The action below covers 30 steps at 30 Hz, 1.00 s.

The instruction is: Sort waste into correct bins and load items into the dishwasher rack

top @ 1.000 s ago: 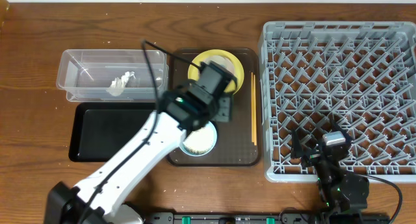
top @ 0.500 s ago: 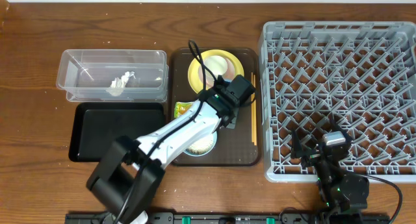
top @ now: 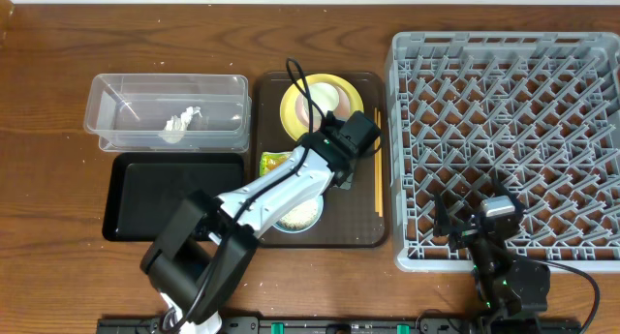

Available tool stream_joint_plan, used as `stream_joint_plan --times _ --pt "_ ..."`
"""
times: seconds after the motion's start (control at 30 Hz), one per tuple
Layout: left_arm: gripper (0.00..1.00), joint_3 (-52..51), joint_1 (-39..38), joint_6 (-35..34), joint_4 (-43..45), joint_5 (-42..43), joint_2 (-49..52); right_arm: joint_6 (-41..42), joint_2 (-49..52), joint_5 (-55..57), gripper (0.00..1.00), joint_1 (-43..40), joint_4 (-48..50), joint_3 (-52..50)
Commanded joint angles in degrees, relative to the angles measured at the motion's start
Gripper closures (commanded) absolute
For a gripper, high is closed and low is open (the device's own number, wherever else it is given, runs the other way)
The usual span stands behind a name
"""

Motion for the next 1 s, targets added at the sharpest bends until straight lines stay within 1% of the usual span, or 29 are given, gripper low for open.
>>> stream_joint_plan --times 0.0,0.2,0.53,0.57,0.7,0.97 --pt "0.52 -0.35 0.13 2.58 0.52 -1.36 1.53 0.24 0.07 0.33 0.01 -0.26 -0.22 -0.09" --pt "0.51 -0.35 0.44 3.32 0.55 -3.74 2.16 0.24 0.07 0.33 0.01 -0.26 -0.24 -0.09" --pt "0.52 -0.35 0.48 3.61 0.98 -3.74 4.76 0.24 0.07 0.33 0.01 -0.26 -0.24 -0.09" --pt "0.53 -0.35 0.55 3.78 1.01 -3.96 4.76 0.24 0.07 0.33 0.01 -0.26 -0.24 -0.09" --pt "0.62 -0.35 0.74 3.78 1.16 -4.76 4.76 0.24 0.07 0.33 0.01 -0.26 -0.22 -0.09" --pt "0.62 -0.35 0.72 3.76 1.42 -4.74 4.85 0.24 0.04 0.33 0.01 -0.26 -0.24 -0.09"
